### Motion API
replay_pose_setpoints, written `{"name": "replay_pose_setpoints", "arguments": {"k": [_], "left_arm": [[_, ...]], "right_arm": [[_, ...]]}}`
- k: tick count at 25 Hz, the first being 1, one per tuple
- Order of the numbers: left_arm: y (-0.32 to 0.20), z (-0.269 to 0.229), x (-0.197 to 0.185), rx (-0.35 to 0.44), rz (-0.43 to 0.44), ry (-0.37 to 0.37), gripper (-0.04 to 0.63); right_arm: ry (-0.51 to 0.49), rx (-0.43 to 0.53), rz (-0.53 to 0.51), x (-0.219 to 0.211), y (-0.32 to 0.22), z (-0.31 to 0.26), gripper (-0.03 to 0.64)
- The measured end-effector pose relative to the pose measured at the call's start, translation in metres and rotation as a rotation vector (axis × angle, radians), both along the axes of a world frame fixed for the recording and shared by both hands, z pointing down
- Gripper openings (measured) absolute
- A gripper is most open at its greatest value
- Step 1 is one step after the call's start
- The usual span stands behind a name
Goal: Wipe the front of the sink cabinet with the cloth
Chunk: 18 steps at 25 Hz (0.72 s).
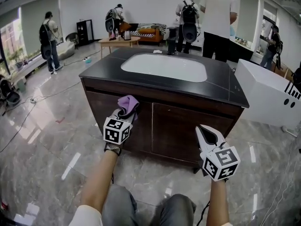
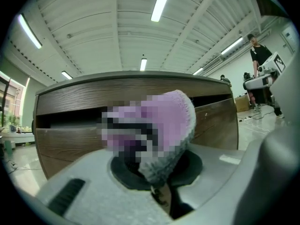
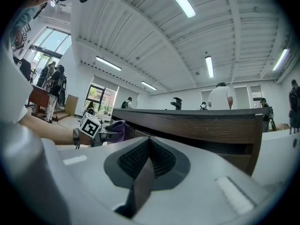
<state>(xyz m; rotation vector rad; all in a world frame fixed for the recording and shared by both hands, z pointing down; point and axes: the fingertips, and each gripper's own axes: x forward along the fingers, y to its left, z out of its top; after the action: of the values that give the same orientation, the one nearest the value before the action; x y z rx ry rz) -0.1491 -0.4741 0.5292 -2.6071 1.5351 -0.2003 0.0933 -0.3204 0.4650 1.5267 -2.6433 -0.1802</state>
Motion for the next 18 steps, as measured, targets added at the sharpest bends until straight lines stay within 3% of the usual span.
{"name": "replay_pose_setpoints", "arguments": {"k": [14, 18], "left_arm": [[0.019, -0.003, 0.092, 0.007, 0.107, -0.015, 0.051], [0.02, -0.005, 0.102, 0.004, 0.106, -0.006, 0.051]], "right_arm": [[0.019, -0.011, 0.128, 0.07, 0.022, 0.005, 0.006], [0.016, -0.01, 0.159, 0.085, 0.029, 0.007, 0.006]]}}
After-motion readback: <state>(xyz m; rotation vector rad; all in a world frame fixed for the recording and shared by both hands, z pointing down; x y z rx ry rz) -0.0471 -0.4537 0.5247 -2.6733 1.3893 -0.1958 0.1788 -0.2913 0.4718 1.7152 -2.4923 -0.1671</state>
